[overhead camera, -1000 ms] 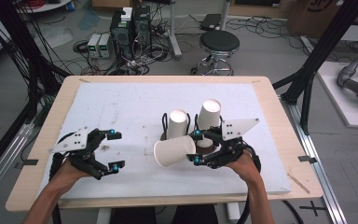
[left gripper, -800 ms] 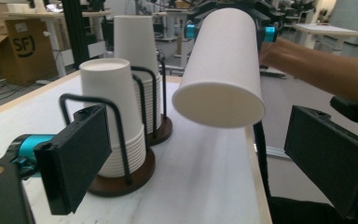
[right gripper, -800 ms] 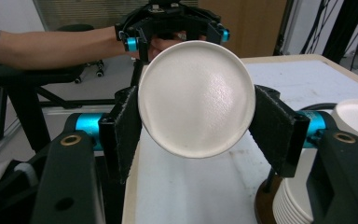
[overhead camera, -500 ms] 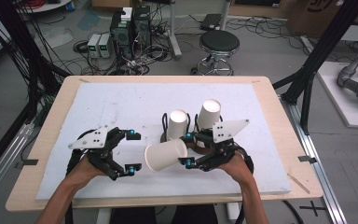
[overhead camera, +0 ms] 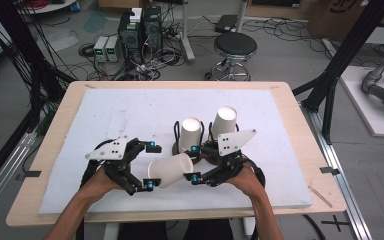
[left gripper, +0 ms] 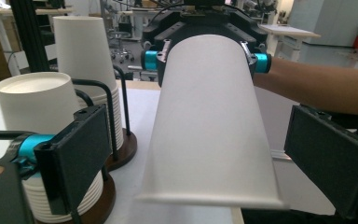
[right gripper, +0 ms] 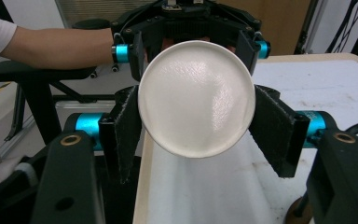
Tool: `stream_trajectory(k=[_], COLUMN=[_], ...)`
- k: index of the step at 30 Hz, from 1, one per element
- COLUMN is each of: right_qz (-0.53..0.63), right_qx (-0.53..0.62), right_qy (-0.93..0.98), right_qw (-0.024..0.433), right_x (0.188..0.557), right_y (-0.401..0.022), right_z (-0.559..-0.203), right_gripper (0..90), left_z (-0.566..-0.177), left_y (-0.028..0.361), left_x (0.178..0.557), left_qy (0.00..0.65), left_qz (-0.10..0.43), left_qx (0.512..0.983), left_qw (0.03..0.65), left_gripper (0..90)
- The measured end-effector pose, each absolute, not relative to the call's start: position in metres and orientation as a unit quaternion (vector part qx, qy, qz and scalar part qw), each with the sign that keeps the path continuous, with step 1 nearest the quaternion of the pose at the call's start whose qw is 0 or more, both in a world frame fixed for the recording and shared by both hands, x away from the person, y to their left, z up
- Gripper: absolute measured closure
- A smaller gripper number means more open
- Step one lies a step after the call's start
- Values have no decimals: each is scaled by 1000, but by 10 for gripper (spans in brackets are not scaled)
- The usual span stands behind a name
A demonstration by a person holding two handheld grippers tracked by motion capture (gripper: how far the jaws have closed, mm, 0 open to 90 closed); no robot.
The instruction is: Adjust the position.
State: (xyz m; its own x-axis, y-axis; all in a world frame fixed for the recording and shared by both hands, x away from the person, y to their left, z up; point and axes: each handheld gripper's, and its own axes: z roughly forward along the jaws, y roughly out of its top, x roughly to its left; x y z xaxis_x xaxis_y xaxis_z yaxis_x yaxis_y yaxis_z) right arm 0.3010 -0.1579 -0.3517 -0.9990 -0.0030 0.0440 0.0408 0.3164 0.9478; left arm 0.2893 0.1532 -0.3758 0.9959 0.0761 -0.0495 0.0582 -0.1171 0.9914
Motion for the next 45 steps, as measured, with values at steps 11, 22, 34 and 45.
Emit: stream_trajectory(k=[11,22,34,45], right_qz=[-585,-588,-584,-582], right_qx=[-4,-5,-4,-7], right_qy=[-811,-808,-812,-813], right_qw=[25,24,23,25], right_x=[299,299,300,301], right_y=[-152,-154,-153,-154], right_z=[-352,-352,-354,-356], right_gripper=[375,375,375,375], left_z=[-382,-394,-396,-397], left_y=[139,134,134,135], left_x=[286,285,285,285], left_qy=[35,41,36,41], left_qz=[-5,-14,-8,-14], left_qx=[762,772,781,782], left_qw=[646,634,624,622], left_gripper=[72,72,217,272])
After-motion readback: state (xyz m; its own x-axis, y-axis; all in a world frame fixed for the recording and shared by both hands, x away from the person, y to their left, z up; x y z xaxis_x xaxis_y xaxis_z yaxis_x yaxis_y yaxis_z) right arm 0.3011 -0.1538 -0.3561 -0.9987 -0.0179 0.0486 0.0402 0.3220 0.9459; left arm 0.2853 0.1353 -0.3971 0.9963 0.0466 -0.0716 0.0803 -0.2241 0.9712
